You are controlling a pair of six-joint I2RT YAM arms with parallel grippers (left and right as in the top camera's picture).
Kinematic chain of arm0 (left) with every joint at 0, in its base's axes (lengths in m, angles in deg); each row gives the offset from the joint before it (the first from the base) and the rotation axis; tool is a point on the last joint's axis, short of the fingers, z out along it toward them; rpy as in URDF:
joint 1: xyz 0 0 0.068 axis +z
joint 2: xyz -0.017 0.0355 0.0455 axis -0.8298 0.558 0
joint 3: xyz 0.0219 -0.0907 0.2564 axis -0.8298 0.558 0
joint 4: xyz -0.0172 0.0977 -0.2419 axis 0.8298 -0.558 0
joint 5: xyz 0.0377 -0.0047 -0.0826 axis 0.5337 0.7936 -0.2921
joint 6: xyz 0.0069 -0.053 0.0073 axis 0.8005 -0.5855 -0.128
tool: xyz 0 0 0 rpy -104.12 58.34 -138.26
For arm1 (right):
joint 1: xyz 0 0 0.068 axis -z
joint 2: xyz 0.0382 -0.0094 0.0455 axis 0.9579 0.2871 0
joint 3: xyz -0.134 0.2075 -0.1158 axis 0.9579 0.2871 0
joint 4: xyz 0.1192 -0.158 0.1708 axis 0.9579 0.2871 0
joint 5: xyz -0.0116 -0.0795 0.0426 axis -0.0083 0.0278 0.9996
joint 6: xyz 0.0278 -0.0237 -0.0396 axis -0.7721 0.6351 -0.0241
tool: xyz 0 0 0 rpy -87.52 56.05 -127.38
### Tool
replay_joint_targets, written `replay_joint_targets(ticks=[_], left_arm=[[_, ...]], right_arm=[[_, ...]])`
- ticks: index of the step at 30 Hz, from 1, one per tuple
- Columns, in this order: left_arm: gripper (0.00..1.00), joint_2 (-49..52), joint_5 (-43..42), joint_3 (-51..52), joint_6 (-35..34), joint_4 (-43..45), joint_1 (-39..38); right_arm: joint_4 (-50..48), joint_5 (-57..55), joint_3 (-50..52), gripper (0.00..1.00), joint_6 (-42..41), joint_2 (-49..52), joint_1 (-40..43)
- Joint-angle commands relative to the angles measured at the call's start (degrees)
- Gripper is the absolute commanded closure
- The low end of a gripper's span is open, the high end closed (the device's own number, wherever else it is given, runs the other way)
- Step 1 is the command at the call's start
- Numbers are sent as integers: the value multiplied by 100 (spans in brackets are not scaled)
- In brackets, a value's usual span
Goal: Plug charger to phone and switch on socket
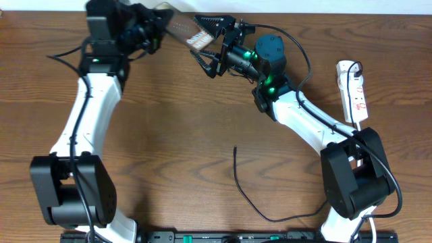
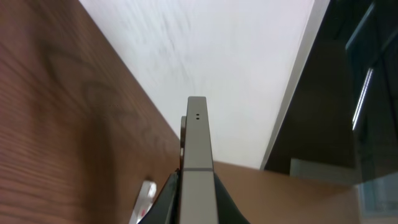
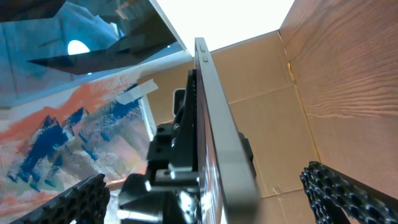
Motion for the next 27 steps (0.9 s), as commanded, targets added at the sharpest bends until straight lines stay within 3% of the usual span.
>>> replay_joint_targets(ticks=[1, 9, 15, 22, 27], left_arm=[[93, -136, -389, -94, 37, 72, 354], [93, -136, -1617, -94, 35, 76, 1318], [93, -136, -3195, -94, 57, 398, 1904], [93, -136, -4848, -94, 55, 1432, 2247], [93, -136, -4940, -96, 120, 1928, 2258]], right_arm=[[-13, 57, -68, 1, 57, -52, 9], [-9, 160, -66, 1, 479, -52, 138], [227, 234, -68, 1, 1502, -52, 236], [1432, 520, -68, 1, 2964, -52, 365], [2347, 632, -83, 1, 3917, -55, 374]])
